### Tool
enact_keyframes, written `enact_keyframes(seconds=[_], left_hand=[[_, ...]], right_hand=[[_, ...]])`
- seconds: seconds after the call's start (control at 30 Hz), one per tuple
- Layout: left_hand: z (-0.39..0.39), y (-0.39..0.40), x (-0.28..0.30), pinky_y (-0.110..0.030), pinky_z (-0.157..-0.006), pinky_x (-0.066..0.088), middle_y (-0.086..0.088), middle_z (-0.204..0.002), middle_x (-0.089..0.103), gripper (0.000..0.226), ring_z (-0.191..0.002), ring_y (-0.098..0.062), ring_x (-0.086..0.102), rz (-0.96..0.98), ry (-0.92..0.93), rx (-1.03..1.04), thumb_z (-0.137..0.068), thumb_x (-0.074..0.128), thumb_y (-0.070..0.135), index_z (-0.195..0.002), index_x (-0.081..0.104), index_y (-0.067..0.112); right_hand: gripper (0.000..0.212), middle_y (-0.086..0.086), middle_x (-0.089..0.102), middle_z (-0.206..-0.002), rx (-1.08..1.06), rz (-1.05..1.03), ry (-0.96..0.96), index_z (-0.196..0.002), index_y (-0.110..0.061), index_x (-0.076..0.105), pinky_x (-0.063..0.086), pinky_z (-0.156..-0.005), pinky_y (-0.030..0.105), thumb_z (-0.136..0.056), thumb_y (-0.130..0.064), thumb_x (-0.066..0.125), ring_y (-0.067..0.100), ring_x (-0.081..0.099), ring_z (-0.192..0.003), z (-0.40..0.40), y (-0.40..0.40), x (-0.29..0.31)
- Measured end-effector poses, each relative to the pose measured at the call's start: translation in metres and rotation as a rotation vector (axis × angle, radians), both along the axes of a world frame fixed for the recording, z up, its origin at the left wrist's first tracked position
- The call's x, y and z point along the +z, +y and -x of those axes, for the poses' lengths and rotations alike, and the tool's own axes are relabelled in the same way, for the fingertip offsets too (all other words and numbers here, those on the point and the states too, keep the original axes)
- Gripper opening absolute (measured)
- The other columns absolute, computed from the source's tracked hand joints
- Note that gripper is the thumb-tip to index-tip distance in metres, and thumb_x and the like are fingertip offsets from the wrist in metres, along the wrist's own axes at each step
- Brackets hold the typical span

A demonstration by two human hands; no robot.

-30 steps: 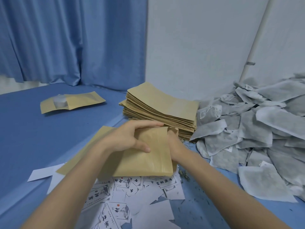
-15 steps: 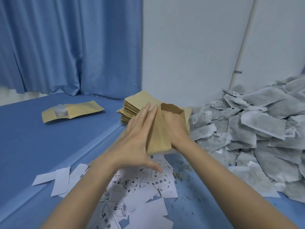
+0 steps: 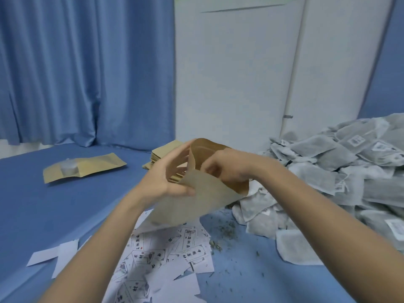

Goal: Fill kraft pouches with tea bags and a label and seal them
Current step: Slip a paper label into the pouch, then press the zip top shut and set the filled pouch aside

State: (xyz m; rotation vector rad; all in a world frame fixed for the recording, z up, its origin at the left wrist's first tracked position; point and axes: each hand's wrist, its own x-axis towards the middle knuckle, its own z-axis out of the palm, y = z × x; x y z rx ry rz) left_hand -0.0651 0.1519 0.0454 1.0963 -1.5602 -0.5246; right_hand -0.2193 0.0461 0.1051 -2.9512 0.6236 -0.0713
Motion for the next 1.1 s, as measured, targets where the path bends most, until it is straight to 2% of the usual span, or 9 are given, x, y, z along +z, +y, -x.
enact_keyframes(seconds=[0.1, 0.23, 0.3, 0.47, 0.53, 0.63, 0.8, 0.93, 1.1], left_hand=[[0.001, -0.001, 0.009, -0.024, -0.093, 0.045, 0.001, -0.136, 0.055, 0.098, -0.127, -0.014, 0.050, 0.022, 0.076, -0.068, -0.048, 0.077, 0.001, -0.137, 0.043, 0.019], [0.001, -0.007, 0.019, -0.030, -0.085, 0.047, -0.010, -0.121, 0.060, 0.092, -0.107, -0.023, 0.059, 0.031, 0.199, -0.173, -0.046, 0.073, 0.012, -0.135, 0.048, 0.010], [0.002, -0.011, 0.021, -0.035, -0.079, 0.049, -0.015, -0.105, 0.064, 0.076, -0.093, -0.027, 0.061, 0.018, 0.313, -0.225, -0.045, 0.070, 0.011, -0.120, 0.058, 0.005], [0.005, -0.026, 0.025, -0.030, -0.063, 0.056, -0.008, -0.083, 0.072, 0.044, -0.073, -0.023, 0.068, -0.016, 0.527, -0.298, -0.048, 0.056, 0.000, -0.085, 0.075, 0.013], [0.009, -0.032, 0.027, -0.032, -0.064, 0.056, -0.009, -0.084, 0.072, 0.043, -0.074, -0.024, 0.068, -0.054, 0.543, -0.334, -0.054, 0.049, -0.001, -0.086, 0.075, 0.013], [0.015, -0.039, 0.028, -0.035, -0.071, 0.055, -0.011, -0.087, 0.071, 0.045, -0.077, -0.027, 0.067, -0.097, 0.545, -0.356, -0.049, 0.055, 0.000, -0.088, 0.074, 0.010], [0.026, -0.041, 0.035, -0.029, -0.076, 0.056, -0.003, -0.101, 0.072, 0.030, -0.090, -0.017, 0.068, -0.054, 0.407, -0.181, -0.086, 0.063, 0.029, -0.108, 0.067, 0.009], [0.043, -0.044, 0.037, -0.024, -0.061, 0.056, -0.001, -0.082, 0.074, 0.032, -0.071, -0.011, 0.070, -0.004, 0.426, 0.041, -0.075, 0.064, 0.035, -0.093, 0.068, 0.010], [0.044, -0.050, 0.039, -0.032, -0.071, 0.054, -0.008, -0.080, 0.071, 0.027, -0.071, -0.019, 0.067, 0.028, 0.501, 0.243, -0.087, 0.064, 0.023, -0.091, 0.066, -0.003]], right_hand=[[0.032, -0.020, 0.061, -0.097, 0.004, 0.027, 0.121, -0.111, -0.038, 0.061, 0.039, -0.068, 0.012, -0.082, -0.028, 0.066, 0.001, 0.055, -0.089, 0.010, 0.006, 0.018], [0.016, -0.021, 0.069, -0.085, 0.057, 0.006, -0.394, -0.092, -0.035, 0.071, 0.039, -0.067, 0.003, -0.086, -0.044, 0.059, -0.009, 0.058, -0.076, 0.040, 0.014, 0.039], [0.031, -0.020, 0.068, -0.077, 0.089, -0.036, -0.612, -0.078, -0.033, 0.074, 0.038, -0.065, 0.008, -0.084, -0.056, 0.054, -0.005, 0.058, -0.073, 0.059, 0.013, 0.046], [0.034, -0.027, 0.047, -0.126, 0.031, -0.075, -0.640, -0.082, -0.040, 0.068, 0.026, -0.098, 0.015, -0.063, -0.068, 0.060, -0.005, 0.031, -0.127, 0.091, -0.010, 0.043], [0.039, -0.024, 0.053, -0.122, -0.015, -0.150, -0.671, -0.082, -0.039, 0.067, 0.034, -0.098, 0.019, -0.055, -0.066, 0.072, -0.005, 0.044, -0.120, 0.095, -0.018, 0.037], [0.042, -0.006, 0.072, -0.088, -0.061, -0.224, -0.795, -0.074, -0.025, 0.071, 0.046, -0.078, 0.026, -0.050, -0.058, 0.077, 0.005, 0.063, -0.084, 0.094, -0.025, 0.031], [0.023, -0.014, 0.063, -0.059, -0.193, -0.157, -1.058, -0.059, -0.025, 0.068, 0.039, -0.056, 0.008, -0.055, -0.042, 0.083, -0.003, 0.053, -0.058, 0.092, -0.042, 0.024], [0.021, -0.017, 0.062, -0.058, -0.250, -0.106, -1.114, -0.061, -0.023, 0.068, 0.036, -0.053, 0.005, -0.058, -0.037, 0.084, -0.006, 0.051, -0.057, 0.093, -0.051, 0.023], [0.019, -0.011, 0.069, -0.067, -0.280, -0.105, -1.137, -0.064, -0.023, 0.072, 0.045, -0.061, 0.010, -0.057, -0.037, 0.083, -0.003, 0.059, -0.064, 0.119, -0.062, 0.024]])
